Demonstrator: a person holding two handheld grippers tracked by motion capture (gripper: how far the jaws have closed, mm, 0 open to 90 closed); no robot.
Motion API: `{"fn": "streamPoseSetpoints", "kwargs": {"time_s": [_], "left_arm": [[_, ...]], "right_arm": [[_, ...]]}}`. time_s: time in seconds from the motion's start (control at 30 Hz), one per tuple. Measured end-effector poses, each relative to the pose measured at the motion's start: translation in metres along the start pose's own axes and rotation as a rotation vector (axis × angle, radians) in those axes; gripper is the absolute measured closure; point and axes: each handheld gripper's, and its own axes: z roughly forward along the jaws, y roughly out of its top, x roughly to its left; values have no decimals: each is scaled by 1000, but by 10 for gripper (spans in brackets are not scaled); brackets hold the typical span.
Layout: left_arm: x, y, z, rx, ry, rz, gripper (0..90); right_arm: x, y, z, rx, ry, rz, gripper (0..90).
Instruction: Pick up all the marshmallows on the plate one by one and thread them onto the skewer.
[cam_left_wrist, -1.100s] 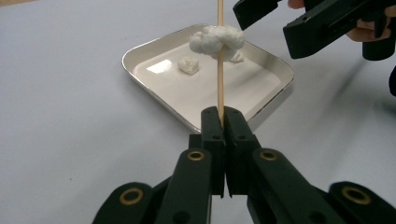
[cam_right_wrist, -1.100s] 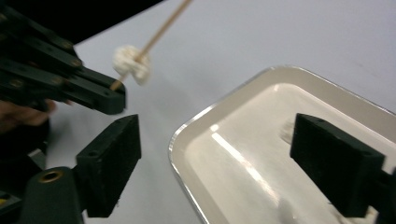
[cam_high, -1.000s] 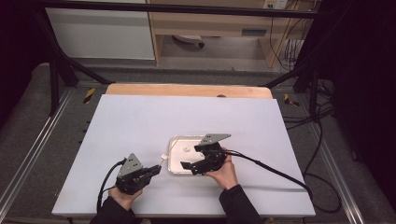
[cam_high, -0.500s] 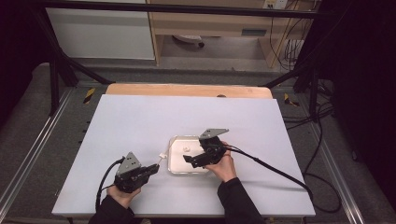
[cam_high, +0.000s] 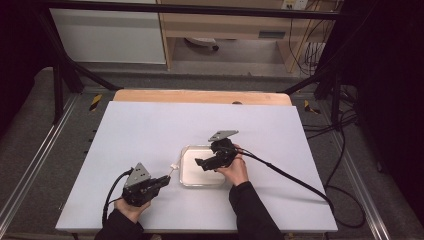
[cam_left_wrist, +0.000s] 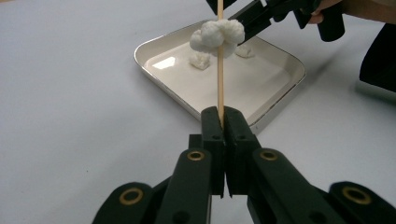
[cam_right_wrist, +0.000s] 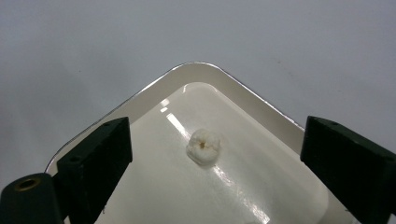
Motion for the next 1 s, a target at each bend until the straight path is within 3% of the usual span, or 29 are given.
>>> {"fn": "streamPoseSetpoints", "kwargs": {"time_s": [0.27,0.5,1.0], "left_arm": [[0,0,1,1,-3,0,881],[-1,0,2,3,-6,-1,881],[-1,0,2,6,-8,2,881]], "right_arm": [[2,2,17,36,18,-38,292],[2,-2,21,66,19,-73,444],[3,-7,27,73,13,-114,571]]}}
